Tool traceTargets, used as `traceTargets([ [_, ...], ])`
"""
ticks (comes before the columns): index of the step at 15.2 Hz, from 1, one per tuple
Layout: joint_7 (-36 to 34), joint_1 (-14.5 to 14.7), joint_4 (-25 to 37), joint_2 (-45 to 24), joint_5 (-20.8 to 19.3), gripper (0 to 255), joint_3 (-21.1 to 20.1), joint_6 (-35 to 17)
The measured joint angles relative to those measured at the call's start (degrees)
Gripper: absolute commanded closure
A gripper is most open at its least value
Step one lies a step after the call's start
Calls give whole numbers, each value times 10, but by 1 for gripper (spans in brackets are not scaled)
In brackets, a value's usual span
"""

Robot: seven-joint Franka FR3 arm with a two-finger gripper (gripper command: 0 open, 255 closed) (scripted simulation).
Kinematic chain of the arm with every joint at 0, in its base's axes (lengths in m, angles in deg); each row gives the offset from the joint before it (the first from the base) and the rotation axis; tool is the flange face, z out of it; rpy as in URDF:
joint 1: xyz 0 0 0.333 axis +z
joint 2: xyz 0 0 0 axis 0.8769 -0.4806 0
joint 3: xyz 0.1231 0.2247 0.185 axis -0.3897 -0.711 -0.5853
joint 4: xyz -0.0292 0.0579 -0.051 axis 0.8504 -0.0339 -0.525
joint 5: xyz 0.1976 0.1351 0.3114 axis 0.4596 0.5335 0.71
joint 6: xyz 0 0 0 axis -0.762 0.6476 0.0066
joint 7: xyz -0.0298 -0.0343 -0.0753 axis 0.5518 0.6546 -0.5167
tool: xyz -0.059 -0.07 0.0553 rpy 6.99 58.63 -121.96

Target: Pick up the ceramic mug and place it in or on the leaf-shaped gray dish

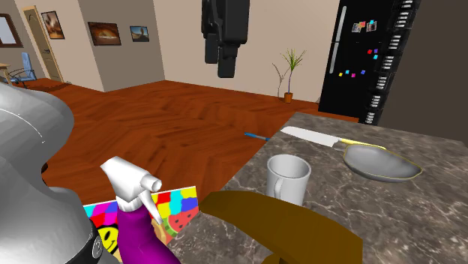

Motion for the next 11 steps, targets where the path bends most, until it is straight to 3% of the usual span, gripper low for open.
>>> traceTargets([
  [3, -8, -1, -19, -6, -1, 0, -7, -27],
  [11, -67, -11, -64, -113, -11, 0, -54, -195],
])
